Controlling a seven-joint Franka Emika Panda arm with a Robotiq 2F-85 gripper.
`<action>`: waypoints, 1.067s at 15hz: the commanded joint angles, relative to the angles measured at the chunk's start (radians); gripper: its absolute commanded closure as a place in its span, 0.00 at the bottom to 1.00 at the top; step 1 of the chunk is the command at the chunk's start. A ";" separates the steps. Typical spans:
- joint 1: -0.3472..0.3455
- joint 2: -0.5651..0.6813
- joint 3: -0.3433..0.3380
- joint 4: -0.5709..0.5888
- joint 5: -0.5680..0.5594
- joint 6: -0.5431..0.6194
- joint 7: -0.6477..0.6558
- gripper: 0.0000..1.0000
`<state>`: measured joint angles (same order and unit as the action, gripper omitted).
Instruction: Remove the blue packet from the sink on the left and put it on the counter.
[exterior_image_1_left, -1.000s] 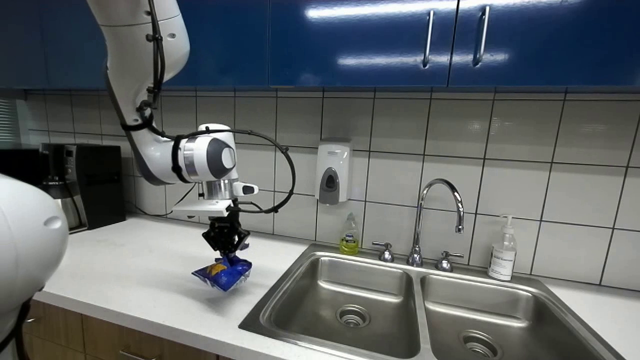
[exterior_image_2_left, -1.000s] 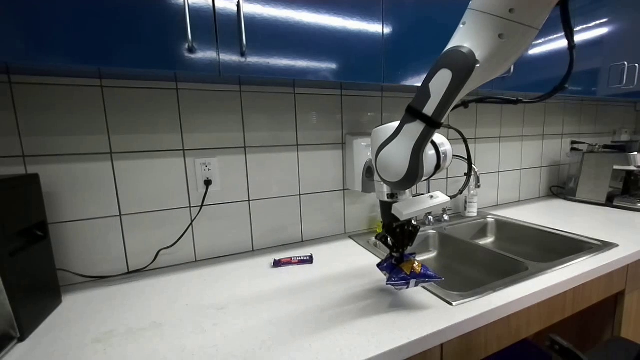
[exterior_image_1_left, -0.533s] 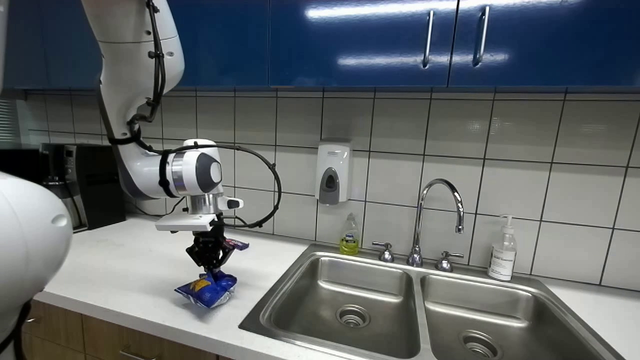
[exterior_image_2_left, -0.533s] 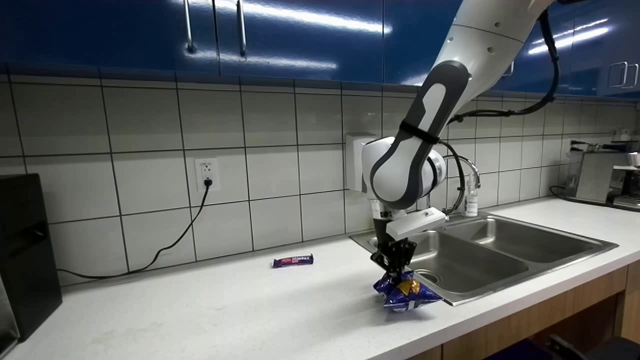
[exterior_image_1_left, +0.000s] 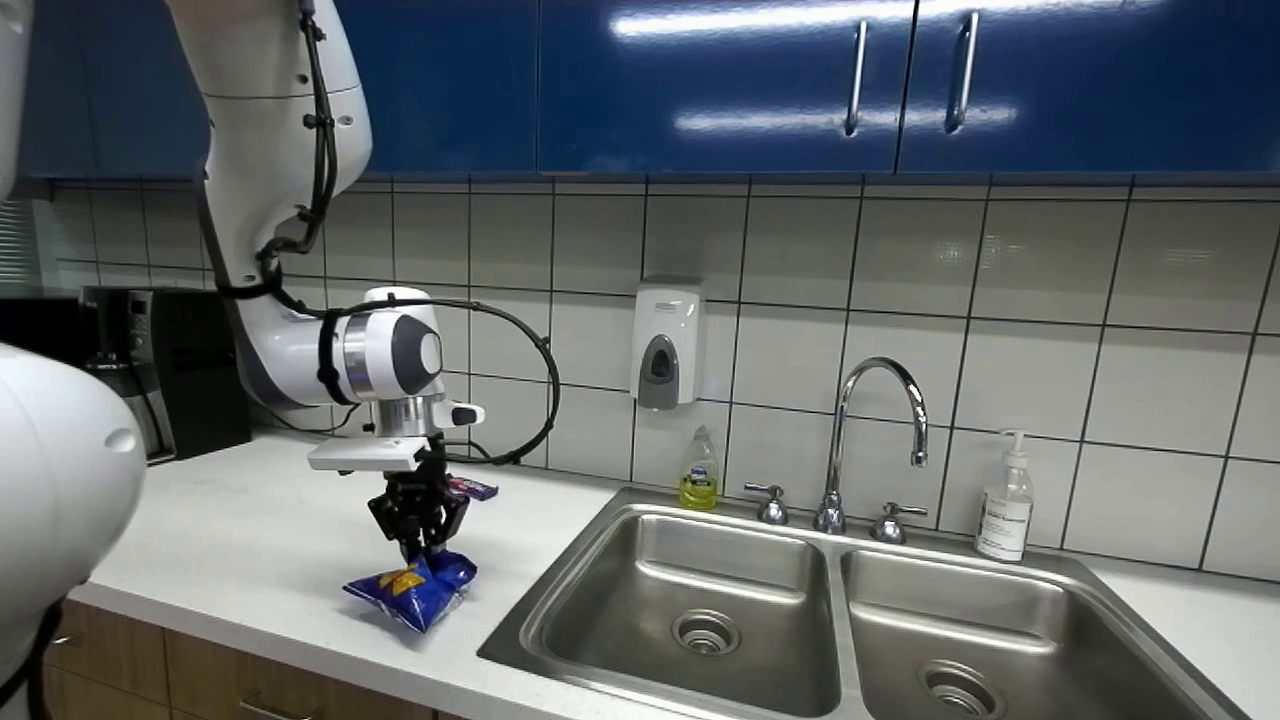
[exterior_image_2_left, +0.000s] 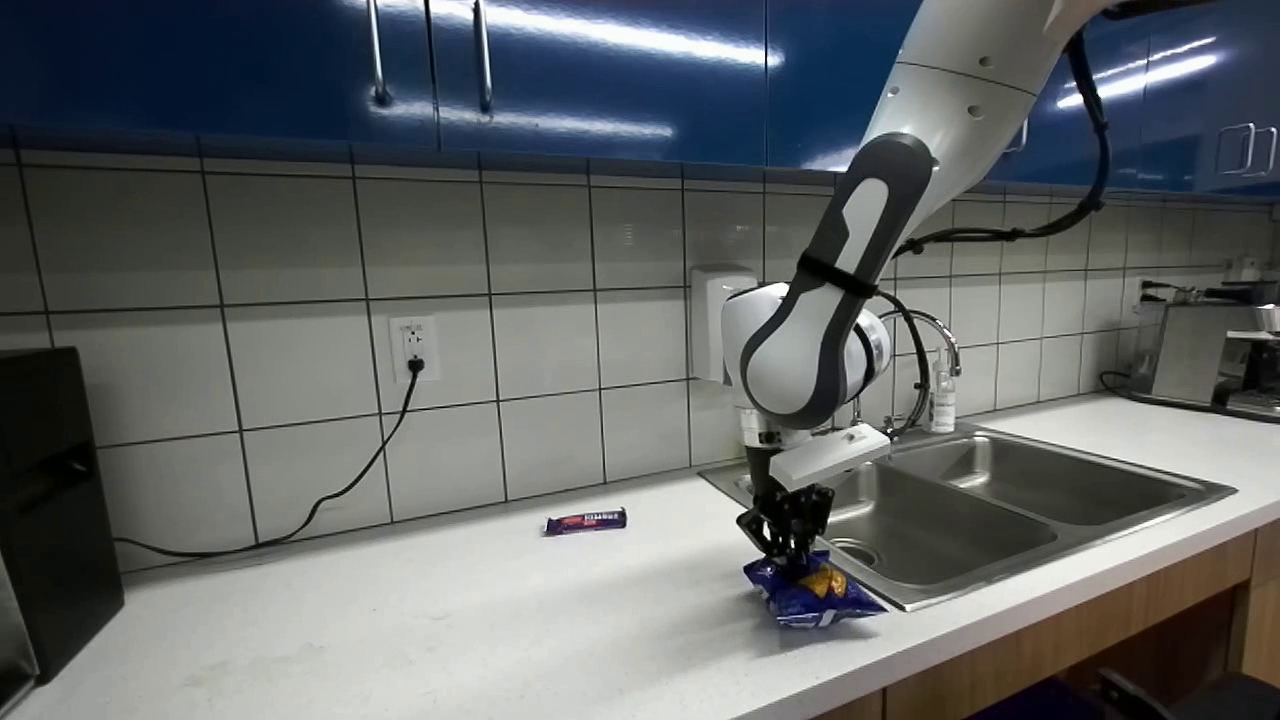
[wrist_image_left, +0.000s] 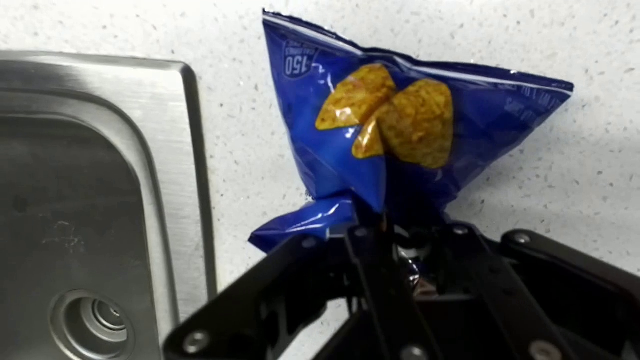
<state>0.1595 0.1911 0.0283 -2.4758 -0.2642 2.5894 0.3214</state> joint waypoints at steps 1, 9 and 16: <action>0.010 -0.048 0.001 -0.016 -0.003 -0.006 0.025 0.42; -0.013 -0.205 0.016 -0.063 0.020 -0.044 0.008 0.00; -0.033 -0.386 0.027 -0.140 0.158 -0.148 0.010 0.00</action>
<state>0.1564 -0.0779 0.0290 -2.5573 -0.1700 2.5105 0.3221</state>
